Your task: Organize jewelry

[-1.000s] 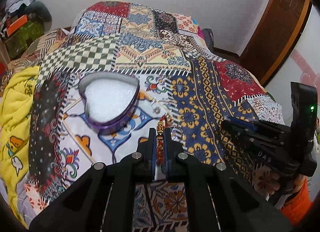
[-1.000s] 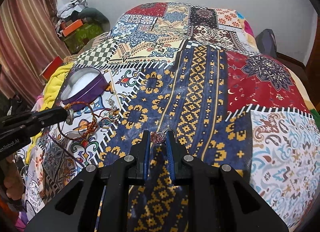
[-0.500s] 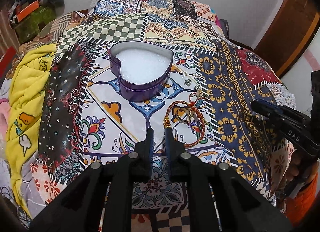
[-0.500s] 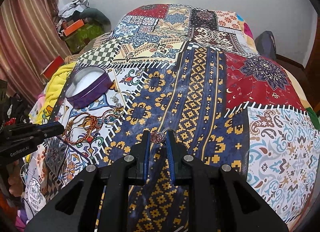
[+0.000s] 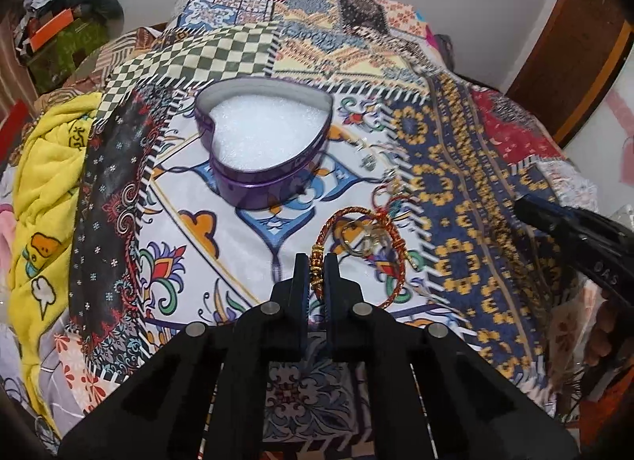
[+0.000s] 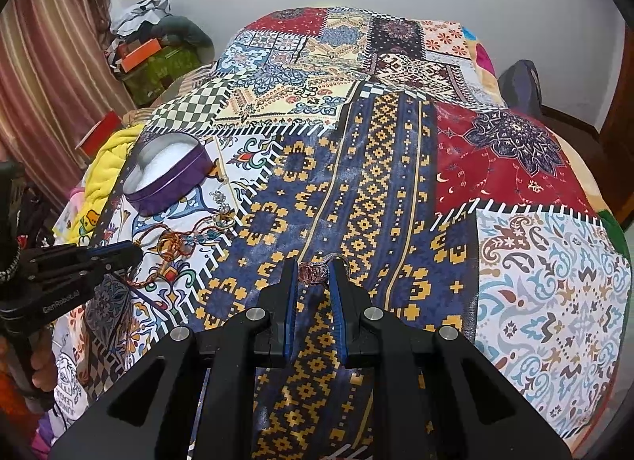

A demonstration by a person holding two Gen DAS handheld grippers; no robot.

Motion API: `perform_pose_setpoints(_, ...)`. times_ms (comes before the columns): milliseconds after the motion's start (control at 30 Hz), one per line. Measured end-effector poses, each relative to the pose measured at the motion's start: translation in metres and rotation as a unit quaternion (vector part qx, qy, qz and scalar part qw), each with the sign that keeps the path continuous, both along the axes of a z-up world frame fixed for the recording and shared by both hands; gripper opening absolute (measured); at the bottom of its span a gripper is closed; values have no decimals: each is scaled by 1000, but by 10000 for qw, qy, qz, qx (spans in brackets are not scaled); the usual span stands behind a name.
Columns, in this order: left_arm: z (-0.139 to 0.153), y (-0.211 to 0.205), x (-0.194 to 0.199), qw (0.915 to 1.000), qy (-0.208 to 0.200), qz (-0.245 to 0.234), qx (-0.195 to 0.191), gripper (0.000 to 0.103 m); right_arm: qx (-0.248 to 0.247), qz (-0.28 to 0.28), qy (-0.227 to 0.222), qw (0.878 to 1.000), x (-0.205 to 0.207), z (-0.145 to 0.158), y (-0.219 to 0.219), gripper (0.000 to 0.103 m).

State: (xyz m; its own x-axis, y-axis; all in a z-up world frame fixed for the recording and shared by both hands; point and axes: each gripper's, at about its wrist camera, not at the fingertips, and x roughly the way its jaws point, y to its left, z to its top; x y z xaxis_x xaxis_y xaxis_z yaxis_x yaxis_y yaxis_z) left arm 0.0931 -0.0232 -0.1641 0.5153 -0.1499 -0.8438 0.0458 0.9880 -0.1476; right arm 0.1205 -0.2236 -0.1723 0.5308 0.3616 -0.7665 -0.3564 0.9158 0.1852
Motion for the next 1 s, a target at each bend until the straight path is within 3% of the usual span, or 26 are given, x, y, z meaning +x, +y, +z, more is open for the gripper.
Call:
perform_pose_setpoints(500,72,20,-16,9940,-1054,147,-250,5,53,179,-233,9996,-4,23,23,14)
perform_pose_setpoints(1000,83,63,1,9862,-1533,502,-359,5,181,593,-538,9966,14,49,81,14)
